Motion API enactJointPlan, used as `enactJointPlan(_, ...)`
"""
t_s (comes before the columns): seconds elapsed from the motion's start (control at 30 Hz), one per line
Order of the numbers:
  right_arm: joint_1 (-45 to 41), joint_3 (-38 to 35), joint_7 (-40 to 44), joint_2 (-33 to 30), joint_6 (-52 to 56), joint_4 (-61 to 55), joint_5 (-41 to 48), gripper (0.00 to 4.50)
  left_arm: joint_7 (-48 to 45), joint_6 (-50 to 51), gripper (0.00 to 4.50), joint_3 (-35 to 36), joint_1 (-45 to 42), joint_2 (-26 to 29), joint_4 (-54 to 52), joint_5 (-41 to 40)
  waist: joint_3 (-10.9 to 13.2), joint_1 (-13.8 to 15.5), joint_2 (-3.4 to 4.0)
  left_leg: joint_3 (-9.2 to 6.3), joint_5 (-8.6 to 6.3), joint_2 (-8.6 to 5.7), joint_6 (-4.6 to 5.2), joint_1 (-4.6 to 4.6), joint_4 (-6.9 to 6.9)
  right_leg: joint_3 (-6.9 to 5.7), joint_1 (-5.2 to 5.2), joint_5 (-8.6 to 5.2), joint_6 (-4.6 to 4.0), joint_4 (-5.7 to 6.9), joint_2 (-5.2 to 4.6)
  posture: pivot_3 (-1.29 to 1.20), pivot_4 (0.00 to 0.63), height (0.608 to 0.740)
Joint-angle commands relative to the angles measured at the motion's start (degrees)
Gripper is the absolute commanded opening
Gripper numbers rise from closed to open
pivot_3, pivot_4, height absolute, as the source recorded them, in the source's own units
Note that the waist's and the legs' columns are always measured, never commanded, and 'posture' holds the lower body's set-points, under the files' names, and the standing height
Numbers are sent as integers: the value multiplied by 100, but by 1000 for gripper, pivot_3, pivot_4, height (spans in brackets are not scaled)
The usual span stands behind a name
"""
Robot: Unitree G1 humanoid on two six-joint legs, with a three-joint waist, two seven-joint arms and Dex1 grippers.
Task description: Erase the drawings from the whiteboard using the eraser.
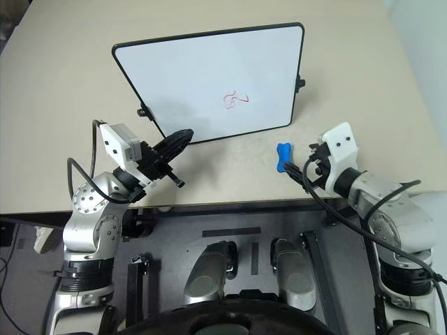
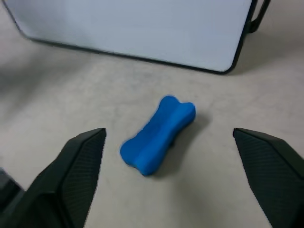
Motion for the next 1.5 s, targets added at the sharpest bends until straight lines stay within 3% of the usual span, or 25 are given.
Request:
enactJointPlan(0.03,-410,225,-625,111,677,-81,-221,4482,-67,-159,0,67,-152,25,56,0,-1,-2,-1,-1,1,1,1,0,2,0,0,1,0,0,-1,0,150,740)
enactJointPlan(0.5,-771,921,-1310,599,991,532,-785,4482,-81,-284,0,-174,-323,-210,245,102,-1,11,-2,-2,-3,0,0,-5,-8,1,-13,16,-33,1,-2,0,150,740)
enactJointPlan(0.6,-745,934,-1285,587,967,549,-823,3870,-74,-279,0,-173,-306,-250,225,131,-1,11,-2,-2,-3,0,0,-5,-9,1,-14,15,-30,1,-2,0,150,740)
enactJointPlan(0.9,-683,959,-1228,657,879,616,-789,721,-33,-282,0,-165,-230,-326,188,182,-6,19,-10,-1,-2,0,1,-4,1,1,-9,14,-20,1,-3,0,150,740)
enactJointPlan(1.0,-689,932,-1222,673,873,596,-781,22,-39,-282,0,-160,-235,-336,200,198,-10,18,-16,-2,0,0,2,-2,1,1,-11,12,-12,1,-1,0,150,740)
enactJointPlan(1.13,-697,954,-1009,436,451,362,-783,22,-49,-299,0,-164,-271,-354,251,219,-9,20,-16,-3,1,0,3,-1,1,1,-14,16,-14,1,-1,0,150,740)
enactJointPlan(1.33,-779,1147,-430,-527,-1540,91,-1358,22,-102,-383,0,-54,-360,-290,523,245,-9,24,-16,-2,-4,-3,-3,-9,-4,6,-22,16,-20,-1,-2,0,150,740)
enactJointPlan(1.5,-1236,1611,-478,-225,-3070,1038,-1937,22,-109,-461,0,-81,-476,-293,675,266,-10,-13,-18,-4,-4,0,-3,-5,-16,7,-29,16,-27,0,1,0,150,740)
